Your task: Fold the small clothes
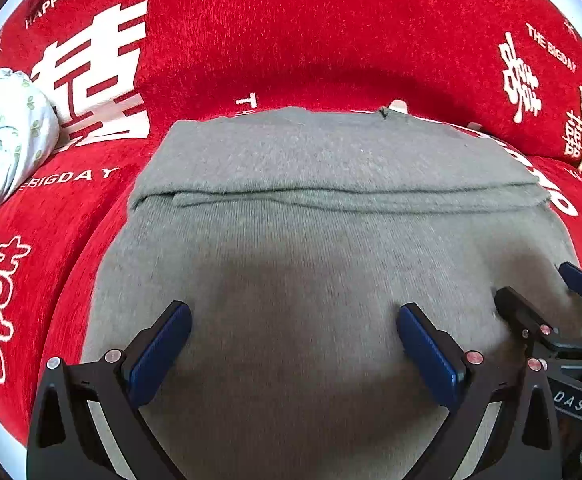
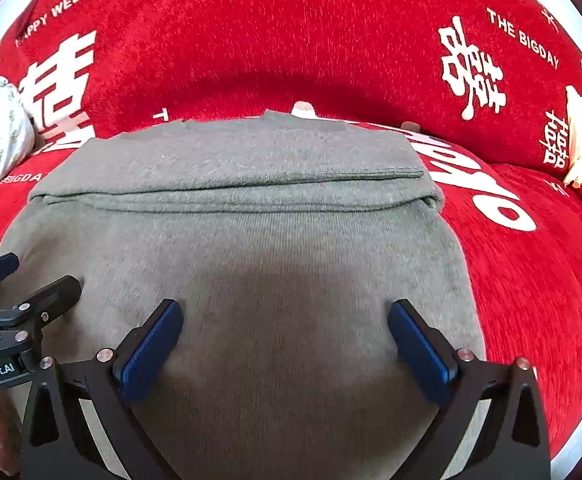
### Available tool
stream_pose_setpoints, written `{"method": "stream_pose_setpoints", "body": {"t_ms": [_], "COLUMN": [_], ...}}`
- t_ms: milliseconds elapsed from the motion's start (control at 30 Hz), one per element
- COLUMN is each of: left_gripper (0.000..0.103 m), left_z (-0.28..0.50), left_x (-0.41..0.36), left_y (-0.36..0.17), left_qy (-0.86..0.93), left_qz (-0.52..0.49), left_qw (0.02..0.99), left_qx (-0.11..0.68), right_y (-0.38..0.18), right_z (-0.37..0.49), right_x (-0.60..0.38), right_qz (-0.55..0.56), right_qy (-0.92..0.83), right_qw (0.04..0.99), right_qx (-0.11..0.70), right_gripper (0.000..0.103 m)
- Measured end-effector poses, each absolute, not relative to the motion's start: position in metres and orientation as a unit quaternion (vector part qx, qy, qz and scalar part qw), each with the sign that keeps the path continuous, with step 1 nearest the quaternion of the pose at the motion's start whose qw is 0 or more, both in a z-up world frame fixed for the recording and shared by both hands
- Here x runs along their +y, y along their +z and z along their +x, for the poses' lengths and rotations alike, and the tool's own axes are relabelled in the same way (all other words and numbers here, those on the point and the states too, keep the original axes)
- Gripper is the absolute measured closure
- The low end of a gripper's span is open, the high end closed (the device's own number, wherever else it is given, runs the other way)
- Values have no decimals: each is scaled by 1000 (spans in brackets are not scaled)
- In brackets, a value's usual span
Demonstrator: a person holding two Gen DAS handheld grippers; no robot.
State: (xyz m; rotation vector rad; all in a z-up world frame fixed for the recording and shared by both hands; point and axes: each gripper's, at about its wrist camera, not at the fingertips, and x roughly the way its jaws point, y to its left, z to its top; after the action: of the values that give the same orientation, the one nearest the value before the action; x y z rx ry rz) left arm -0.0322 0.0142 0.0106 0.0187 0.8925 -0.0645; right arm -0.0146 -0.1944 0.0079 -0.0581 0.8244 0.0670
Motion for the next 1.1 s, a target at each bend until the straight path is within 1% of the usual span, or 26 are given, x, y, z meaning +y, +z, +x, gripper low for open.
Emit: {"method": "stream_pose_setpoints", "body": {"t_ms": [367, 500, 567, 633, 700, 733, 800, 933, 1100], "left_gripper": [0, 0, 0, 0, 0, 0, 0, 0, 0], "left_z": [-103, -126, -138, -147, -152, -155, -158, -162, -173], "left_x": [23, 29, 24, 15, 3, 3, 12, 37, 75], "left_y": [6, 8, 8, 6, -5, -9, -8, -8, 0], "left_qy": [-54, -53, -72, -75, -59, -58, -61, -45, -16], "left_qz": [33, 16, 10, 32, 83, 91, 76, 42, -21], "left_qw": [907, 903, 899, 900, 896, 897, 895, 886, 889], "left_qx": [416, 427, 432, 429, 432, 428, 436, 460, 457], "right_y": [1, 2, 5, 3, -6, -13, -14, -15, -8], "right_z": [-88, -114, -130, -139, -142, -142, -145, -149, -157], "right_x": [-207, -214, -207, -196, -184, -179, -183, -198, -225], "right_qz": [-63, -70, -80, -95, -118, -131, -123, -116, -76], "right_qy": [70, 67, 76, 100, 107, 106, 107, 92, 60], "right_qw": [925, 918, 922, 922, 914, 909, 913, 905, 902], "right_qx": [368, 385, 370, 362, 373, 380, 375, 399, 420], "right_gripper": [1, 0, 0, 0, 0, 0, 0, 0, 0]}}
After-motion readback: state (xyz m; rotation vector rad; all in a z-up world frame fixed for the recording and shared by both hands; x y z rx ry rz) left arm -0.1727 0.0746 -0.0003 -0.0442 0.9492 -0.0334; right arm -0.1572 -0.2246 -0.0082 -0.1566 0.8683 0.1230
